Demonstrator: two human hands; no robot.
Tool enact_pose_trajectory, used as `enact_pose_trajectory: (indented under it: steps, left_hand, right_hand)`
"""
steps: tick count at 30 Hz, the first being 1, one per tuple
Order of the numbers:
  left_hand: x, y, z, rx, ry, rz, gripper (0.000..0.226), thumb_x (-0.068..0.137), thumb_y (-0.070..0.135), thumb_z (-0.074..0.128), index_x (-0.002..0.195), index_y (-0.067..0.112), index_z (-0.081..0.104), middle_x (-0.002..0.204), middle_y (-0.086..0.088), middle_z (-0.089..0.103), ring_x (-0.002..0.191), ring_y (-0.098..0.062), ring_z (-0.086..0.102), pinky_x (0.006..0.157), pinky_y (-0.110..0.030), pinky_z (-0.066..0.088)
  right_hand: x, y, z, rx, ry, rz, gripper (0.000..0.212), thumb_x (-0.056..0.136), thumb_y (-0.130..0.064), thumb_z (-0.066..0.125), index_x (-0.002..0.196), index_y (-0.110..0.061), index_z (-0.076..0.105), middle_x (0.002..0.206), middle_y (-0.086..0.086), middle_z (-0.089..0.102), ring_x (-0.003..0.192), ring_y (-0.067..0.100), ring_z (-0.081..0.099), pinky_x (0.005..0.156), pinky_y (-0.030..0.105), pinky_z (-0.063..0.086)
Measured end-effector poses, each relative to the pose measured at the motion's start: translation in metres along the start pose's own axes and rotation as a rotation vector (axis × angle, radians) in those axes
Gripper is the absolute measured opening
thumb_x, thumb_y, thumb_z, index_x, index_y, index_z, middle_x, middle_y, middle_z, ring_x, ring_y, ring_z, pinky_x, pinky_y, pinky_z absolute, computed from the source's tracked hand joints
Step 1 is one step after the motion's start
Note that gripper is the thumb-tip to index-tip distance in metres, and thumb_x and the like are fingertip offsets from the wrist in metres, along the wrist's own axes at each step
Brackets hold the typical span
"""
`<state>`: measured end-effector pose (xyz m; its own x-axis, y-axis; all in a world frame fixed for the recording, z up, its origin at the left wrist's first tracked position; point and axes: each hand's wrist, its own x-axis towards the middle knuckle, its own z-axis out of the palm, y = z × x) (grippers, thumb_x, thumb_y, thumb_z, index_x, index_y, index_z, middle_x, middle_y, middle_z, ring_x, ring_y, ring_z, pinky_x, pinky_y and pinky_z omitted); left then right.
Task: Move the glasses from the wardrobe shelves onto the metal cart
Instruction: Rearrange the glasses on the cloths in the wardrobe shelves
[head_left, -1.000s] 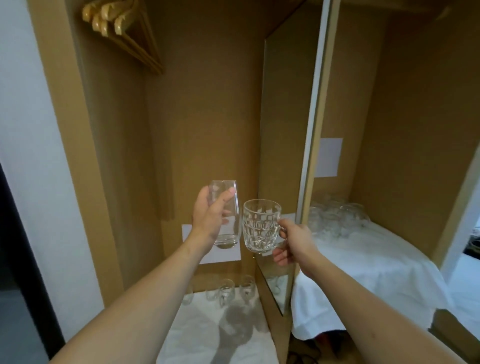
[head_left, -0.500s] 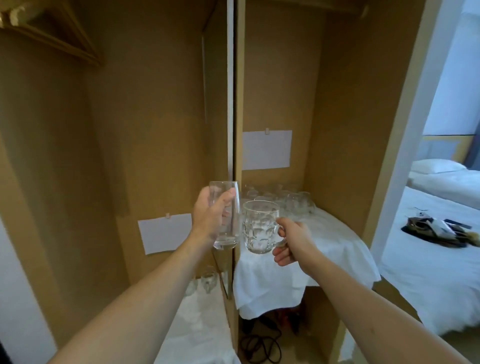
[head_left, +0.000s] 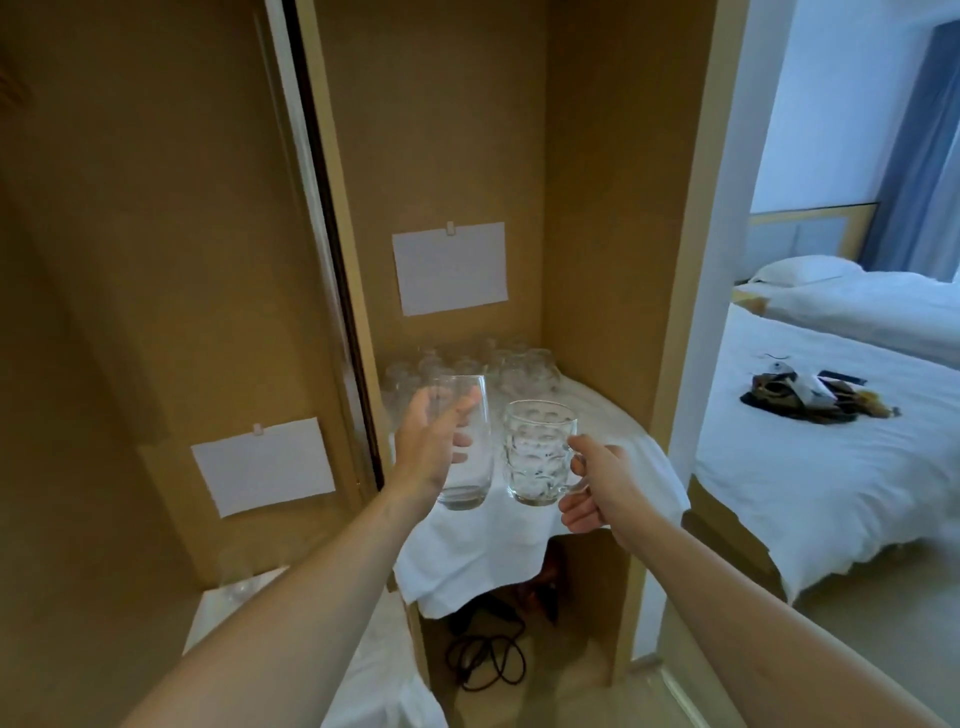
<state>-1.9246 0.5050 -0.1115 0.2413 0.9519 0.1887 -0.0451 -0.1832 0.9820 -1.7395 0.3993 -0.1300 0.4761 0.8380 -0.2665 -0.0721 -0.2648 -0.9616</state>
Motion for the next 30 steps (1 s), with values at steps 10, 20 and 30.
enact_pose_trajectory:
  steps: [10,20,30]
  left_hand:
    - [0.087,-0.046,0.072,-0.018,-0.091,-0.058,0.071,0.067,0.067,0.075,0.121,0.026,0.057,0.114,-0.005,0.068,0.091,-0.024,0.070,0.071,-0.035,0.056]
    - [0.195,-0.094,0.113,-0.033,-0.142,-0.135,0.065,0.072,0.057,0.083,0.122,0.033,0.050,0.117,0.006,0.060,0.103,-0.021,0.064,0.092,-0.042,0.055]
    - [0.252,-0.149,0.123,0.043,-0.163,-0.223,0.071,0.069,0.034,0.092,0.120,0.032,0.043,0.123,0.000,0.061,0.109,-0.017,0.059,0.081,-0.028,0.044]
  right_hand:
    - [0.074,0.004,-0.040,-0.072,0.164,0.023,0.041,0.095,-0.053,0.053,0.092,-0.013,0.057,0.077,0.026,0.072,0.056,0.032,0.068,0.055,0.037,0.058]
    - [0.175,-0.005,-0.041,-0.167,0.230,0.067,0.043,0.092,-0.053,0.054,0.091,-0.011,0.061,0.072,0.023,0.073,0.064,0.038,0.073,0.071,0.054,0.063]
    - [0.253,0.004,-0.025,-0.064,0.239,0.152,0.040,0.100,-0.039,0.057,0.102,0.001,0.065,0.091,0.028,0.072,0.082,0.042,0.073,0.071,0.048,0.064]
